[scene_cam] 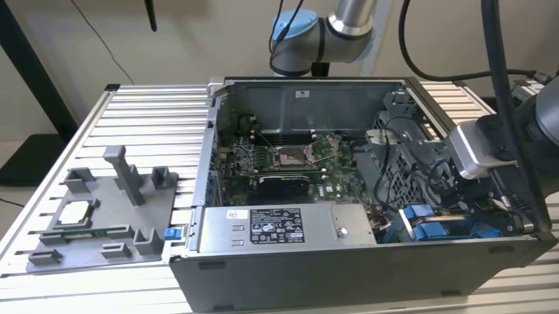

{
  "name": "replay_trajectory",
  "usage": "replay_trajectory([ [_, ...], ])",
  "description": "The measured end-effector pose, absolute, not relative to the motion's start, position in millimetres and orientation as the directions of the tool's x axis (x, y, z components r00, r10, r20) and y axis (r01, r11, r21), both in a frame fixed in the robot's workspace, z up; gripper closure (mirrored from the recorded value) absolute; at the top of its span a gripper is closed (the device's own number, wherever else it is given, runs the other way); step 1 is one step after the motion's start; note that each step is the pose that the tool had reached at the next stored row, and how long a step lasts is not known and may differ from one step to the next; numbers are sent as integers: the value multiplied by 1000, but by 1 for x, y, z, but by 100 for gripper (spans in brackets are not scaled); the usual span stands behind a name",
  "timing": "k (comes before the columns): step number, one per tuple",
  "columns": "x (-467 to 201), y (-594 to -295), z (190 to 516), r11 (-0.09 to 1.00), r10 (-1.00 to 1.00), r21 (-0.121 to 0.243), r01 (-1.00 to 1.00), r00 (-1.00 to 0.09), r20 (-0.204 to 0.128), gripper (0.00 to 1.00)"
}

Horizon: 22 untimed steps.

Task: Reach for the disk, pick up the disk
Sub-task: 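Pick up the disk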

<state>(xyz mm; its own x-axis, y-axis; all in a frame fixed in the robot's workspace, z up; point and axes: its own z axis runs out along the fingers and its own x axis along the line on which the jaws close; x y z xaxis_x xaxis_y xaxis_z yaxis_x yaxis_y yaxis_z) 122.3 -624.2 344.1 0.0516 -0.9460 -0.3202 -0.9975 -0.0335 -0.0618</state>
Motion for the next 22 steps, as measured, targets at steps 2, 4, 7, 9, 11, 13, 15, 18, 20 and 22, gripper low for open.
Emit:
replay_trajectory([
  [2,122,-624,344,-33,-946,-62,-998,52,-320,100],
  [4,122,-624,344,-33,-946,-66,-997,53,-320,100],
  [7,122,-622,344,-33,-946,-99,-995,63,-318,100],
  [9,122,-621,344,-34,-948,-123,-992,71,-312,100],
  [11,121,-620,344,-38,-956,-141,-989,77,-282,100],
  [13,120,-619,344,-42,-963,-149,-988,79,-258,100],
  [15,119,-618,344,-42,-963,-149,-988,80,-256,100],
  [18,115,-616,344,-42,-964,-155,-987,81,-255,100],
  [20,113,-613,344,-42,-964,-173,-984,86,-252,100],
  [22,110,-610,344,-42,-964,-200,-979,92,-248,100],
])
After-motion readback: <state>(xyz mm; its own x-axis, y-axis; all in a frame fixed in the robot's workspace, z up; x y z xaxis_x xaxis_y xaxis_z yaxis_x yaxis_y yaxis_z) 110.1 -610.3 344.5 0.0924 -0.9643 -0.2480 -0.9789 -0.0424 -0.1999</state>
